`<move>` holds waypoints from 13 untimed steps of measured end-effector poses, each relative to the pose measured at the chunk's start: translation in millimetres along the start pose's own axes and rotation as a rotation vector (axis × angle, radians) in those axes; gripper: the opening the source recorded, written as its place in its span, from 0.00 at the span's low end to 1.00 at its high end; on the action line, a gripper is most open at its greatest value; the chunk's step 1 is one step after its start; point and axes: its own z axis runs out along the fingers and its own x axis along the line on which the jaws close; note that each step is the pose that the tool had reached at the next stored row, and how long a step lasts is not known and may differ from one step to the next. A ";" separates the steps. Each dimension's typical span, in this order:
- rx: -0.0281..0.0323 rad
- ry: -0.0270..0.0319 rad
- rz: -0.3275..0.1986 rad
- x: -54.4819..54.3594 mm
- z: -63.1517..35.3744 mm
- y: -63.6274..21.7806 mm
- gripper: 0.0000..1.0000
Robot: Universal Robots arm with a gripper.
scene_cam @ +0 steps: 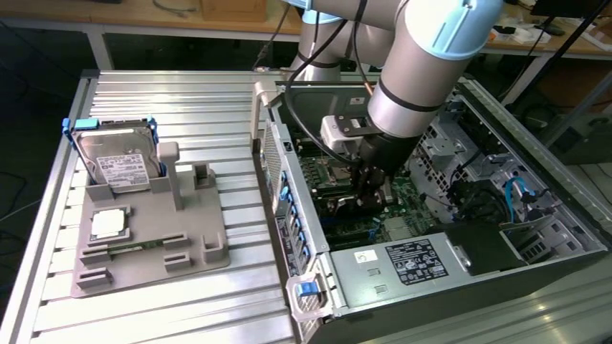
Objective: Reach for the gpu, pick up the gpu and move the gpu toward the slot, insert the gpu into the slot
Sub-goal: 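Insert the gpu into the slot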
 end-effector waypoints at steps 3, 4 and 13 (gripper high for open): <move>0.0000 -0.0001 0.000 -0.6 0.2 0.1 0.27; 0.0000 0.0000 0.000 -0.6 0.2 0.1 0.27; 0.0001 -0.0001 0.000 -0.8 0.3 0.4 0.27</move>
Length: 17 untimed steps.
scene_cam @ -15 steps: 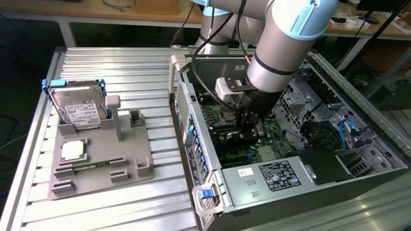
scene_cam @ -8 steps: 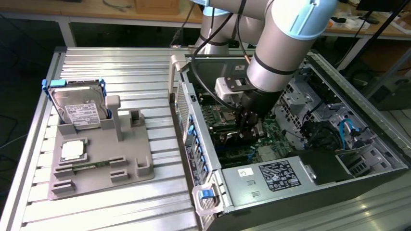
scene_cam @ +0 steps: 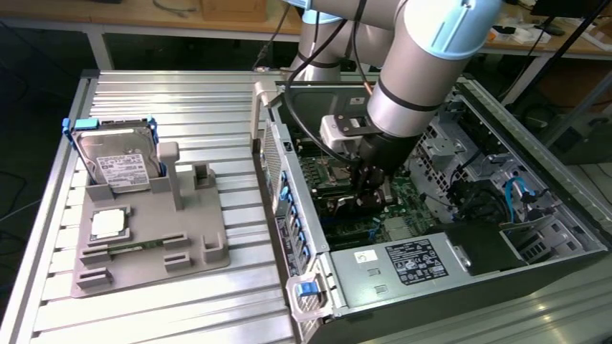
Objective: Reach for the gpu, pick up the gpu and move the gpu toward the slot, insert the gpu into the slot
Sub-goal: 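Insert the gpu into the slot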
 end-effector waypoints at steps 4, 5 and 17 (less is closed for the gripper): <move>0.0000 -0.0001 0.000 -0.3 0.0 0.1 0.27; 0.0000 -0.0002 0.000 -0.3 0.0 0.1 0.27; 0.0001 -0.0003 0.000 -0.4 -2.5 0.1 0.27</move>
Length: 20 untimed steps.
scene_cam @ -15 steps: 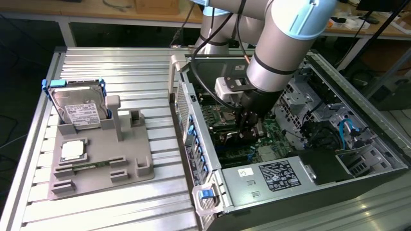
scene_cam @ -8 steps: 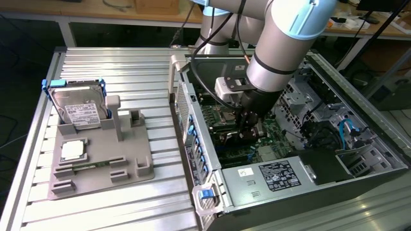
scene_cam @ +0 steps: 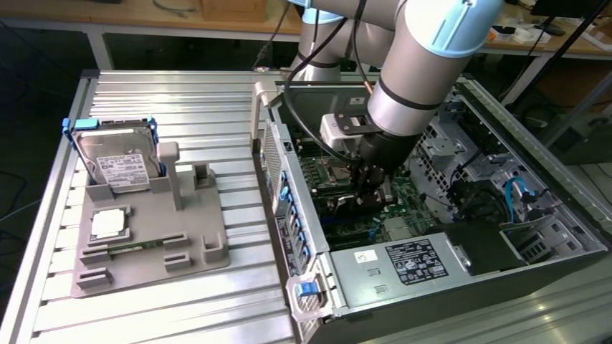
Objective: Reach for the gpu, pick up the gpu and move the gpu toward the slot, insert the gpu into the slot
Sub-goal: 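Insert the gpu into the slot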
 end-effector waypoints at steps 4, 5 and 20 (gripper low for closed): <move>-0.0001 0.0003 0.000 0.0 -0.1 0.0 0.27; -0.0002 0.0005 0.000 0.0 -0.1 0.0 0.27; 0.0000 0.0000 0.000 0.2 4.4 1.7 0.27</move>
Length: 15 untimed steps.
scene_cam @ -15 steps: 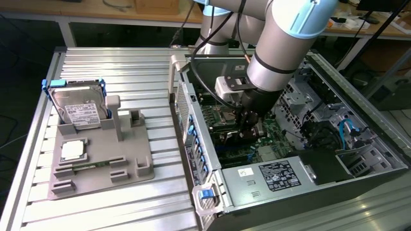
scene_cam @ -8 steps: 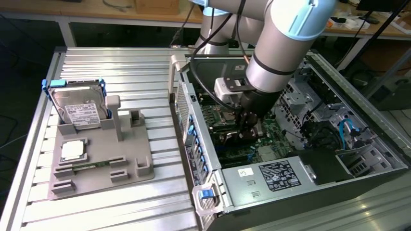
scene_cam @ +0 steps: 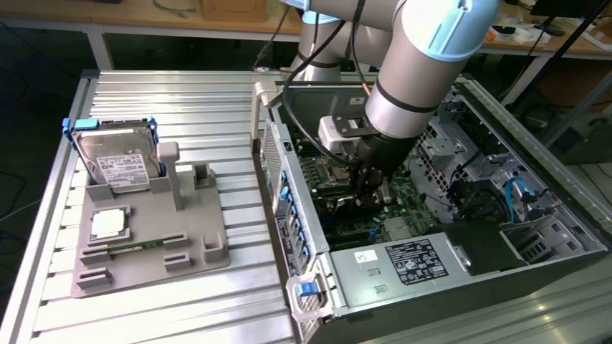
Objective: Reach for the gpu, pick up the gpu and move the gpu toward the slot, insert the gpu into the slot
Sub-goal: 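Insert the gpu into the slot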
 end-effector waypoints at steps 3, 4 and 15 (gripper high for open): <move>0.0000 0.0002 0.000 0.1 1.3 0.3 0.27; -0.0001 0.0003 0.000 0.1 1.7 0.4 0.27; -0.0001 0.0005 0.000 0.3 4.9 2.5 0.27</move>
